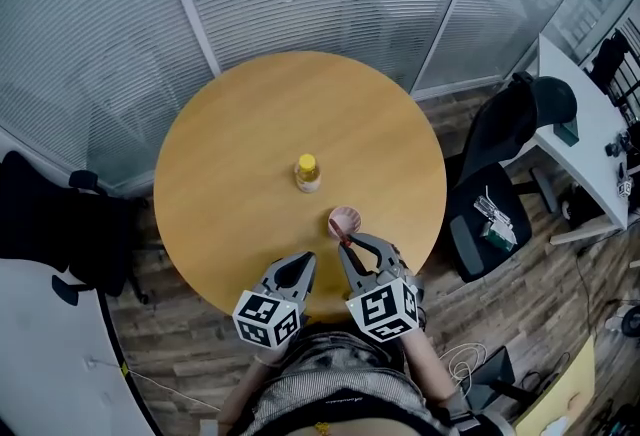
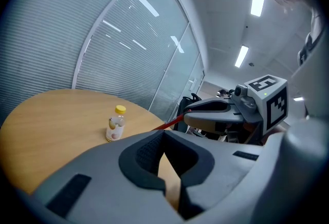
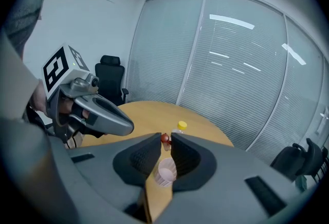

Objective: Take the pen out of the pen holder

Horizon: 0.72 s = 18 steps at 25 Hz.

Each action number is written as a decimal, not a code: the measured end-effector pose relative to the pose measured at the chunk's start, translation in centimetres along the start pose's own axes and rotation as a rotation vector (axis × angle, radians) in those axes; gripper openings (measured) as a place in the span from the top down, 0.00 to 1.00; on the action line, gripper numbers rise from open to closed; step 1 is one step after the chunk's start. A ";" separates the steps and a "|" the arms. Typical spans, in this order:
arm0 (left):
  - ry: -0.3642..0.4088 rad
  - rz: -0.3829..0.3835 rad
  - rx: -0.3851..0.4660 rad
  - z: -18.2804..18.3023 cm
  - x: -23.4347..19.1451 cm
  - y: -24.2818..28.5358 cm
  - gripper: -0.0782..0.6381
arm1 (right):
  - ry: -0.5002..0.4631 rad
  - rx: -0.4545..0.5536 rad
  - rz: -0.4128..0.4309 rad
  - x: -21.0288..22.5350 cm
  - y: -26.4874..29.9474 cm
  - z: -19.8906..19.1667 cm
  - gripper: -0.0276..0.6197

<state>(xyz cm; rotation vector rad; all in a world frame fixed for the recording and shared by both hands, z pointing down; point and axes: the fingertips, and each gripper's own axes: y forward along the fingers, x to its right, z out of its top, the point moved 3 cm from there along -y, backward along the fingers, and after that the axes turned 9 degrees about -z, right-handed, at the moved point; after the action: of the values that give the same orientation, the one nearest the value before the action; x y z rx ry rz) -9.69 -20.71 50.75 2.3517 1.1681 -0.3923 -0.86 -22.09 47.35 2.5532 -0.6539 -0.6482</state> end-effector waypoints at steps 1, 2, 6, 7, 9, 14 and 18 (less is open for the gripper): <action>0.000 -0.001 0.003 0.0 0.0 0.0 0.88 | 0.004 0.001 0.000 0.0 0.0 -0.1 0.85; -0.001 -0.002 0.006 0.0 0.0 0.0 0.88 | 0.005 -0.002 -0.001 0.0 0.1 -0.2 0.85; -0.001 -0.004 0.005 -0.1 0.1 0.2 0.88 | -0.004 -0.018 -0.002 0.1 0.1 -0.7 0.85; -0.001 -0.004 0.005 -0.1 0.2 0.2 0.88 | -0.005 -0.022 0.000 0.1 0.1 -0.7 0.85; -0.002 -0.006 0.007 0.0 0.2 0.3 0.88 | -0.008 -0.027 0.003 0.0 0.1 -0.9 0.85; -0.005 -0.008 0.004 0.0 0.2 0.3 0.88 | -0.006 -0.032 0.004 -0.1 0.2 -1.1 0.85; -0.008 -0.007 0.000 -0.2 0.2 0.3 0.88 | 0.000 -0.033 0.001 0.0 0.3 -1.2 0.85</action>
<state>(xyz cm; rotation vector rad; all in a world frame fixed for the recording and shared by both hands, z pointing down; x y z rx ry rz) -9.38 -20.63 50.90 2.3448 1.1728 -0.4034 -0.36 -22.02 48.49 2.5220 -0.6388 -0.6535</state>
